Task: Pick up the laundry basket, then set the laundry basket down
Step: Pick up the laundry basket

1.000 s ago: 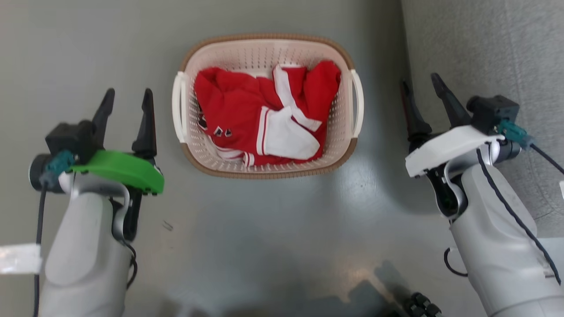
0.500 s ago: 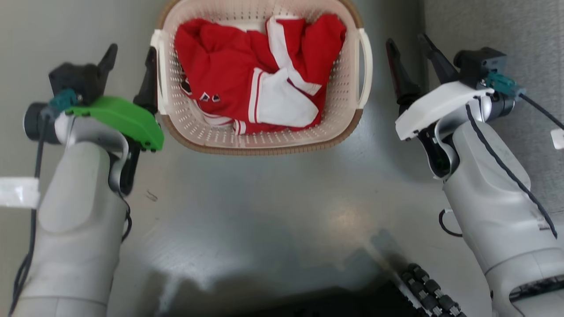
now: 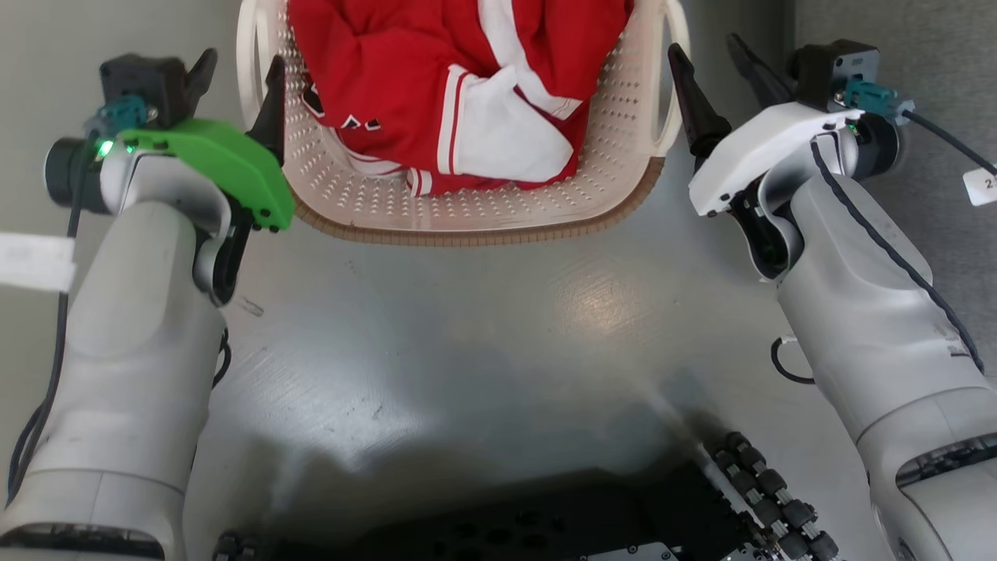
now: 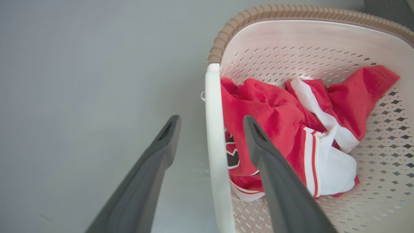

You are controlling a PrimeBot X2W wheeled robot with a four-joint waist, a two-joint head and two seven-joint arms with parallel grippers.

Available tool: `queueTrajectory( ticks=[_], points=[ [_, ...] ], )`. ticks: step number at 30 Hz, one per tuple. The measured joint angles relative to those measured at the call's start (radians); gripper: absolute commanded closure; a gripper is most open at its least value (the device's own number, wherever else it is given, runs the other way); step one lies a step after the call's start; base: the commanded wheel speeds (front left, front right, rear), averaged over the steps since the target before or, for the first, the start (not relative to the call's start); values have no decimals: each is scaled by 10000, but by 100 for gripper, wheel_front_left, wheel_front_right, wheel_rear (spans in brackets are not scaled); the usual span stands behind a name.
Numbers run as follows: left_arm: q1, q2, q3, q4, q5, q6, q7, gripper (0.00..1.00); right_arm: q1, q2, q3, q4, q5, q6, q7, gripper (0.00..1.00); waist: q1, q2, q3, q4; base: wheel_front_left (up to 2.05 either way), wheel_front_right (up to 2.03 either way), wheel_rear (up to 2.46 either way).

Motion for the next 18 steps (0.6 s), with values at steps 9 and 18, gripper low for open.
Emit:
queueTrajectory(
  ticks=[9, 18],
  points=[
    [-686, -84, -481, 612, -284, 0, 351, 0, -421, -10, 786, 481, 1058, 0, 309, 0, -1, 0, 554, 150, 0, 0, 0],
    [-1054, -90, -756, 1062, -541, 0, 337, 7, -730, -12, 1553, 575, 1772, 2, 408, 0, -1, 0, 858, 264, 0, 0, 0]
  ],
)
